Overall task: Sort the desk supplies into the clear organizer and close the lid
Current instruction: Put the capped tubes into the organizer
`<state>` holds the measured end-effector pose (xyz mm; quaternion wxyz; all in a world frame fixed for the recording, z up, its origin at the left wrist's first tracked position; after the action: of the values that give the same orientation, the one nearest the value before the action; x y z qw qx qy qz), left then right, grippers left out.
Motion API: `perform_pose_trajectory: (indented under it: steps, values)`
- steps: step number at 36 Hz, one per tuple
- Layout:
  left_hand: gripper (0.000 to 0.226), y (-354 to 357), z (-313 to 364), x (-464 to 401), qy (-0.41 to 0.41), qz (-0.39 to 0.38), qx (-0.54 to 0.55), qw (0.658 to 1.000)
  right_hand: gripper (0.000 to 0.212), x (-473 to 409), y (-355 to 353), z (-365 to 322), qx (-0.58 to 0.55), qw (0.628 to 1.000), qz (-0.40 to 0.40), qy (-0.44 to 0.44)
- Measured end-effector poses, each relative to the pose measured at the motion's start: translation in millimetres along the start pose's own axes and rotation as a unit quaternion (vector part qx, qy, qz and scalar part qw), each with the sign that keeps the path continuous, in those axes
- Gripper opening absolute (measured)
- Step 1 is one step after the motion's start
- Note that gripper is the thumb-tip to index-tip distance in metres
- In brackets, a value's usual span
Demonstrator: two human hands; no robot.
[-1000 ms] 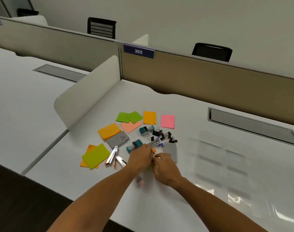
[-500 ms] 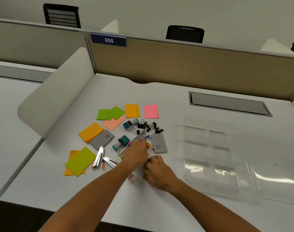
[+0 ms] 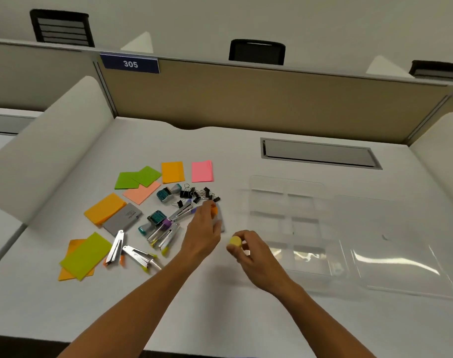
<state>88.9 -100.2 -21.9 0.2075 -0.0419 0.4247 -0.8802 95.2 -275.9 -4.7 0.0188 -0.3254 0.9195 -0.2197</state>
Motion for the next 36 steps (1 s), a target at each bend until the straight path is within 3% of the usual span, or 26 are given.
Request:
perform_pose_trajectory:
  steps: [8,13,18,27,30,36]
  values:
    - [0.036,19.1,59.4,0.0,0.026,0.022,0.079,0.996,0.035,21.6,-74.3,21.1,-0.106,0.987,0.111,0.046]
    - [0.028,38.7,80.9,9.9,0.029,-0.042,0.068,0.996,0.025,29.4,-103.1,33.7,-0.114,0.971,0.198,0.069]
    - [0.032,57.7,86.9,21.2,-0.010,-0.142,0.025,0.990,0.024,35.7,-114.5,41.1,-0.116,0.963,0.229,0.081]
    - [0.033,69.7,88.4,26.3,0.064,-0.209,-0.148,0.964,0.023,41.1,-107.9,48.7,-0.089,0.964,0.231,0.094]
    - [0.040,70.8,91.9,28.0,0.068,-0.202,-0.208,0.955,0.026,39.4,-105.5,48.0,-0.073,0.963,0.242,0.094]
    - [0.044,74.2,97.5,30.1,0.163,-0.173,-0.315,0.919,0.026,39.1,-107.2,46.8,-0.056,0.963,0.239,0.113]
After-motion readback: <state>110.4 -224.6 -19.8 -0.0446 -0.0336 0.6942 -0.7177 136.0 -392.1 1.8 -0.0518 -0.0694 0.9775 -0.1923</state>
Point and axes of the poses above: each hand's wrist, its own x-axis away from the middle knuckle, its own y-axis out of the palm, z = x × y, the point moved 2 cm from there along -x, towards the middle knuckle, and after that the axes turned 6 degrees about -x, right-handed, at the moved point
